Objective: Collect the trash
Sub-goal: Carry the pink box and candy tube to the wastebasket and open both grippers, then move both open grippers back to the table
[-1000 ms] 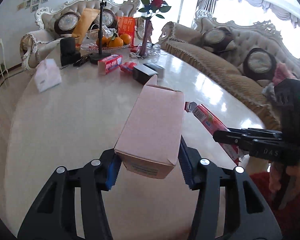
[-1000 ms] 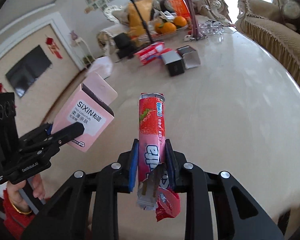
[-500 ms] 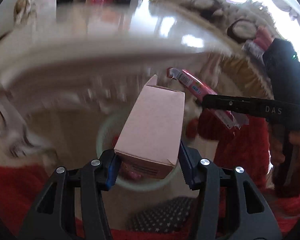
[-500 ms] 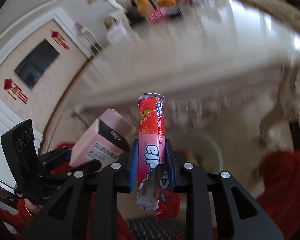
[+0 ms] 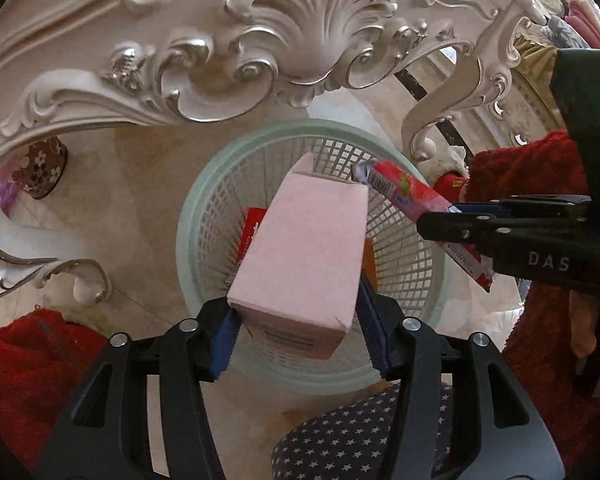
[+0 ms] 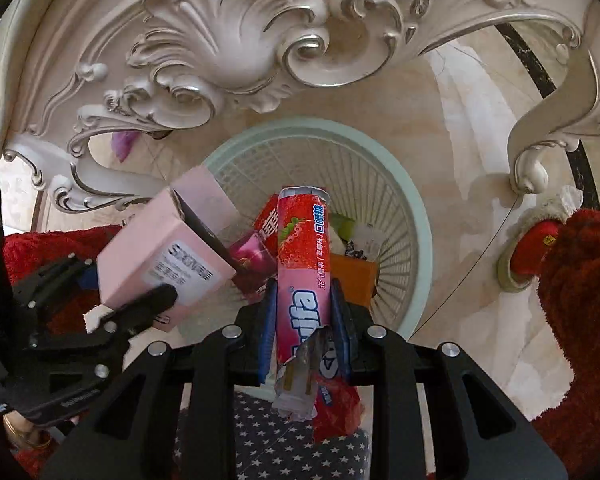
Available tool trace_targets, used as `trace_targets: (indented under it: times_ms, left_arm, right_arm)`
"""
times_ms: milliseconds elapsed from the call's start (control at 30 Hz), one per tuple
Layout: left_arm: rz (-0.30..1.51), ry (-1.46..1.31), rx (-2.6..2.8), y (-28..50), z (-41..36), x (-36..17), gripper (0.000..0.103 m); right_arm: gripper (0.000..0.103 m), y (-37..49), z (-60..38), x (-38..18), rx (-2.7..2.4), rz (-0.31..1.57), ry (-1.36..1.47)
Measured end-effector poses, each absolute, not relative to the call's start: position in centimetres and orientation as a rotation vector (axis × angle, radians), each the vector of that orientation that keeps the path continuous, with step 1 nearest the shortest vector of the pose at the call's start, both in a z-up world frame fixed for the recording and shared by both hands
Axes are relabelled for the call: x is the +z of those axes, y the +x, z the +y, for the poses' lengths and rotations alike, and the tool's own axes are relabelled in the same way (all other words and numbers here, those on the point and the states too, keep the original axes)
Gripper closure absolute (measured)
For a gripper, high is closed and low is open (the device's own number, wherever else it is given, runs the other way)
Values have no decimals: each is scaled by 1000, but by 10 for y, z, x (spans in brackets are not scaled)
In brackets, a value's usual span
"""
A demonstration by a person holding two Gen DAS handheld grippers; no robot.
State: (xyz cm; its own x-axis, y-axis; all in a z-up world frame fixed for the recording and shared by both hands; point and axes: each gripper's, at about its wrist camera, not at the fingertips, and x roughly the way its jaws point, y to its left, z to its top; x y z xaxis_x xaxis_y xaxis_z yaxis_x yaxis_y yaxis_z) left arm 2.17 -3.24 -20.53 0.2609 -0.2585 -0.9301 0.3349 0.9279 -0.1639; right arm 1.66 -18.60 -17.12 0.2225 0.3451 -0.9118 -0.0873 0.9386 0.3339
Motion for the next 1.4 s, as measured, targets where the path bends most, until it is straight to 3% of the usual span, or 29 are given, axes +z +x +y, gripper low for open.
trace_targets:
  times_ms: [67, 167, 200, 233, 267, 900, 1100, 1233, 1400]
  left_arm:
    - [1253, 50, -382, 25, -30, -207, 48]
    - [1237, 51, -334, 29, -27, -207, 28]
    - [1228, 63, -323, 29, -27, -205, 28]
    - [1223, 77, -315, 30, -26, -206, 28]
    - [1222, 82, -311, 31, -24, -206, 28]
    - [1170, 166, -337, 13, -30, -190, 28]
    - [1074, 144, -380, 3, -22, -133, 28]
    - [973, 127, -445, 8, -15, -67, 28]
    - [830, 126, -450, 60, 0, 9, 28]
  right_arm:
    - [79, 18, -186, -173, 310, 1300, 231]
    - [75, 19, -183, -175, 291, 1299, 194]
    - [66, 20, -183, -177, 278, 1303, 178]
    - [46, 20, -182, -180, 264, 1302, 170]
    - [40, 19, -183, -179, 247, 1291, 169]
    - [39, 10, -191, -160, 275, 1242, 222]
    - [39, -5, -196, -103, 365, 1126, 240]
    - [39, -3, -201, -40, 427, 970, 211]
    - [30, 36, -204, 29, 449, 748, 86]
